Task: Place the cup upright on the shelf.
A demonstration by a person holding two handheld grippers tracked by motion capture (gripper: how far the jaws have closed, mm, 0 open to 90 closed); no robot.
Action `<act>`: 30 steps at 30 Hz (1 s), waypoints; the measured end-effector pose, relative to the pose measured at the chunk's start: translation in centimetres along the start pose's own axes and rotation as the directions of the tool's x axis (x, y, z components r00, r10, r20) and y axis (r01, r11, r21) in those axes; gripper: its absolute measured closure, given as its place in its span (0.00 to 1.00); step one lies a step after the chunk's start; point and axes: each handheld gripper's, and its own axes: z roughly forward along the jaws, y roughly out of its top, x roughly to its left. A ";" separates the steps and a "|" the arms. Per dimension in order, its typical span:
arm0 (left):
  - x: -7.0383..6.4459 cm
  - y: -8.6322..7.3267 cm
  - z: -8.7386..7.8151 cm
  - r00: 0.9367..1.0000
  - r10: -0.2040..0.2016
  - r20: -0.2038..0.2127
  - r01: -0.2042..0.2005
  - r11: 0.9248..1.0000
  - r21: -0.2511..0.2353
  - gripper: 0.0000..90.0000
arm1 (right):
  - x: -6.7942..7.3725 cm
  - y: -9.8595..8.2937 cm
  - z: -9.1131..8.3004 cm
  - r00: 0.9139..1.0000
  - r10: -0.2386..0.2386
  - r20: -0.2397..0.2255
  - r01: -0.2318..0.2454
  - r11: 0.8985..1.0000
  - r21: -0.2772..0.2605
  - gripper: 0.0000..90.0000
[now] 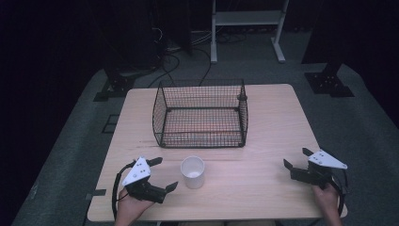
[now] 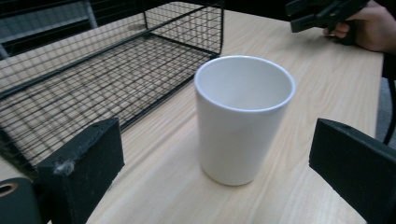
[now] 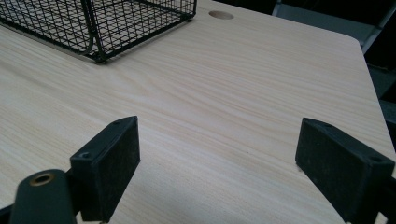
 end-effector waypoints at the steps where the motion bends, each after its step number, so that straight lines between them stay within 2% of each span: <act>1: -0.1 0.0 0.1 1.000 0.001 0.008 -0.001 1.000 0.002 0.03 | 0.0 0.0 0.0 1.000 0.000 0.000 0.000 1.000 0.000 0.15; 6: -0.6 0.1 0.8 0.999 0.007 0.034 -0.007 1.000 0.016 0.03 | 0.0 0.0 0.0 1.000 0.000 0.000 0.000 1.000 0.000 0.15; 11: -1.1 0.2 1.2 0.999 0.029 0.037 -0.029 0.999 0.018 0.03 | 0.0 0.0 0.0 1.000 0.001 -0.001 -0.001 1.000 -0.001 0.15; 13: -1.3 0.2 1.6 0.998 0.026 0.062 -0.029 0.999 0.037 0.03 | 0.0 0.0 0.0 1.000 0.001 -0.001 -0.001 1.000 -0.001 0.15; 16: -1.5 0.3 2.0 0.997 0.032 0.070 -0.035 0.998 0.050 0.03 | 0.0 0.0 0.0 1.000 0.001 -0.001 -0.001 1.000 -0.001 0.15; 20: -1.5 0.2 2.7 0.995 0.035 0.089 -0.042 0.996 0.079 0.03 | 0.0 0.0 0.0 1.000 0.002 -0.002 -0.002 1.000 -0.001 0.15; 23: -1.1 0.1 3.4 0.995 0.018 0.098 -0.028 0.994 0.110 0.03 | 0.0 0.0 0.0 1.000 0.002 -0.002 -0.002 1.000 -0.002 0.15; 30: -1.0 0.2 4.6 0.993 0.014 0.115 -0.031 0.989 0.144 0.03 | -0.1 0.0 0.0 1.000 0.001 -0.002 -0.001 1.000 -0.004 0.15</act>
